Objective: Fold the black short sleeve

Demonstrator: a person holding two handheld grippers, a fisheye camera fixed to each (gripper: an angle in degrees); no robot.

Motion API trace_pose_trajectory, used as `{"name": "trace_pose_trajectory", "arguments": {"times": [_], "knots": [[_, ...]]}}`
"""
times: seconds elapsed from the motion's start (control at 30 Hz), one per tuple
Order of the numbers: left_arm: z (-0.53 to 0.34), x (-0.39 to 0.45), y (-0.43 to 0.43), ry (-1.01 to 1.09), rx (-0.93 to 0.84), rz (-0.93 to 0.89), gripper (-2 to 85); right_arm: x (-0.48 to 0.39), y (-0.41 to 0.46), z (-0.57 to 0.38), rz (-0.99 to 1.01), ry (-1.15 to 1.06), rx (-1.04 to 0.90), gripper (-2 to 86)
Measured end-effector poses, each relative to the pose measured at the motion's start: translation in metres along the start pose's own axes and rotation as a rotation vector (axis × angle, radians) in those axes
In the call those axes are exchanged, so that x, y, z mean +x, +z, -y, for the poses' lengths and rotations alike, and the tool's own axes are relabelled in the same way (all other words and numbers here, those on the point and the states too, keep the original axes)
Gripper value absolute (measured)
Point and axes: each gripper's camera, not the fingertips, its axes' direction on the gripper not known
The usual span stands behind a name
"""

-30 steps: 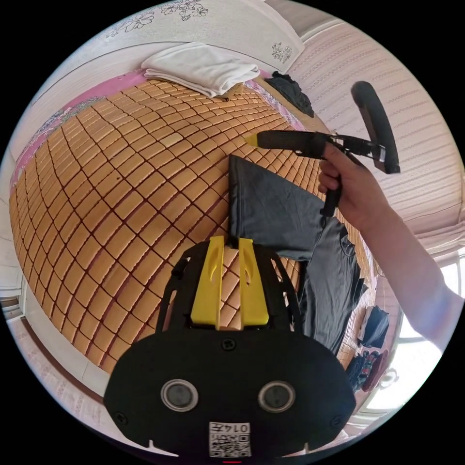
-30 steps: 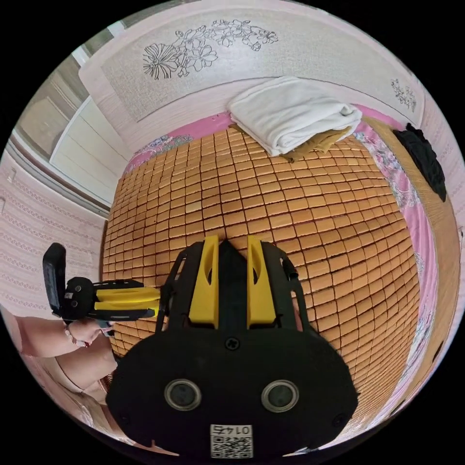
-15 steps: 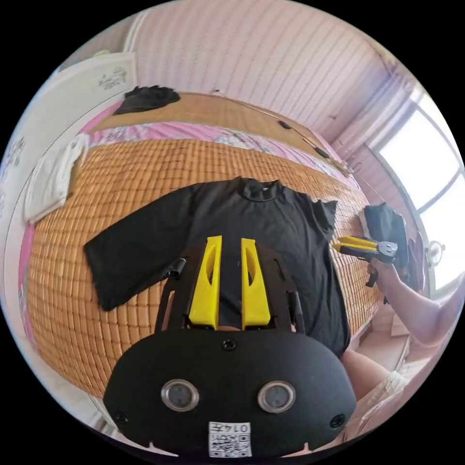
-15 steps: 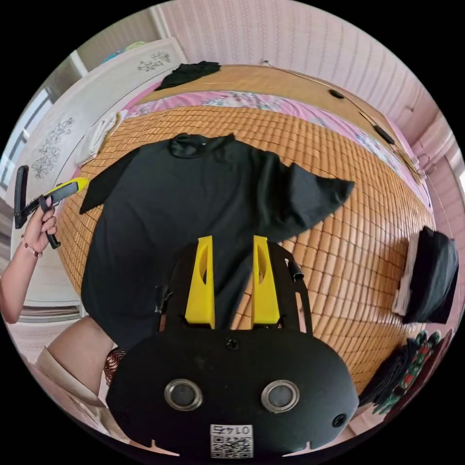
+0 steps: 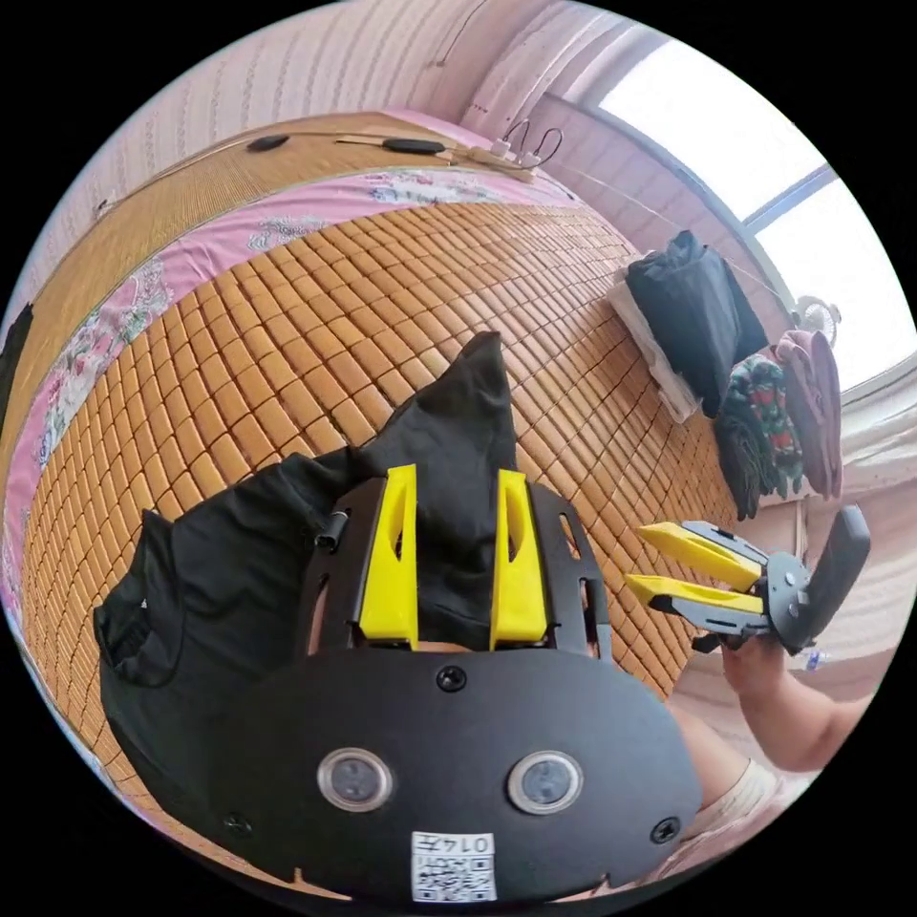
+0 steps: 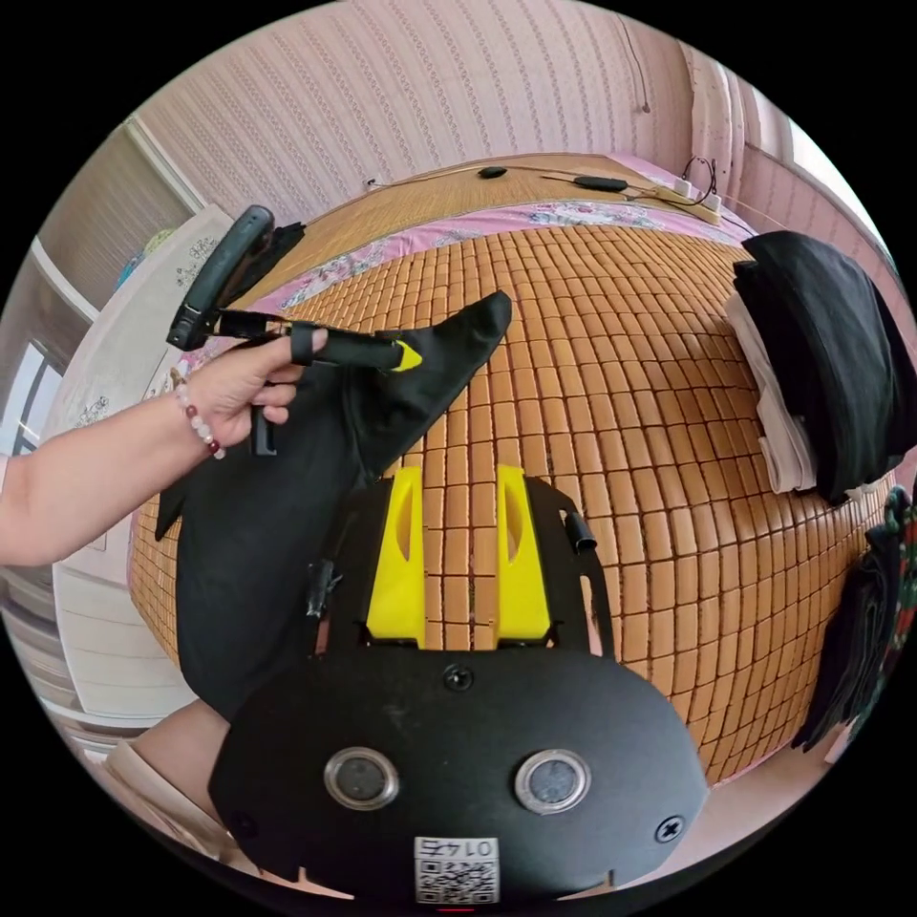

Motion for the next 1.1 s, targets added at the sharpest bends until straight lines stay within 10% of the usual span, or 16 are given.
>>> {"name": "trace_pose_trajectory", "arguments": {"times": [0.6, 1.1], "knots": [[0.004, 0.037, 0.072, 0.208, 0.062, 0.062, -0.9, 0.101, 0.127, 0.068, 0.015, 0.019, -0.081, 4.2], [0.060, 0.049, 0.078, 0.254, 0.227, -0.066, -0.3, 0.196, 0.009, -0.041, 0.061, 0.085, 0.213, 3.4]]}}
